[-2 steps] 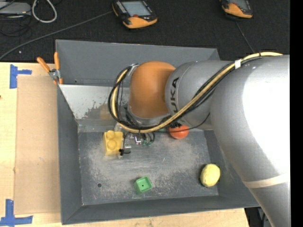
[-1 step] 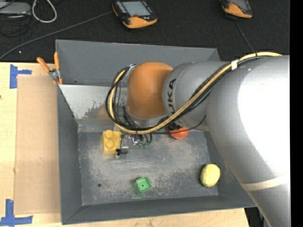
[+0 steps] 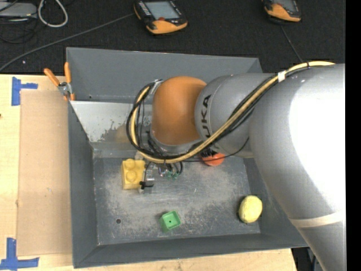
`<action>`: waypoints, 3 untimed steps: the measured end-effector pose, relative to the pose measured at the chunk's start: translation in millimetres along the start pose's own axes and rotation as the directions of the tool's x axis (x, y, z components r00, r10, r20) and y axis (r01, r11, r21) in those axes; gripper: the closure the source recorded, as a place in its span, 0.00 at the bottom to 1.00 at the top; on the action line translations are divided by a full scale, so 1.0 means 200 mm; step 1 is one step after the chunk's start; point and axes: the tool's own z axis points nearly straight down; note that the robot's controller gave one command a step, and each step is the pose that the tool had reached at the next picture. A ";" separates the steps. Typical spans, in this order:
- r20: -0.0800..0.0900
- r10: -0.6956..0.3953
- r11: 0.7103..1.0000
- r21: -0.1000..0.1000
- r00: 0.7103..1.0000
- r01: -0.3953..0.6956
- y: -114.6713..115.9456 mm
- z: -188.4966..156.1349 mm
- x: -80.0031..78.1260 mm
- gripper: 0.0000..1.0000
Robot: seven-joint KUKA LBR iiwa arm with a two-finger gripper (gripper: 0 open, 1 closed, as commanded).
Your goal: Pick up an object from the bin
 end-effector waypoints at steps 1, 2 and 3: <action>0.003 0.055 0.998 -0.002 0.998 -0.055 -0.07 0.01 -0.05 1.00; 0.002 0.053 0.999 -0.002 0.999 -0.053 -0.07 0.01 -0.05 1.00; 0.004 0.115 0.993 -0.005 0.993 -0.115 -0.08 0.02 -0.07 1.00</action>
Offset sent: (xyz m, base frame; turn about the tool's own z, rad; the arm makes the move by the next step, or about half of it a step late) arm 0.0076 -0.0080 -0.0005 0.0498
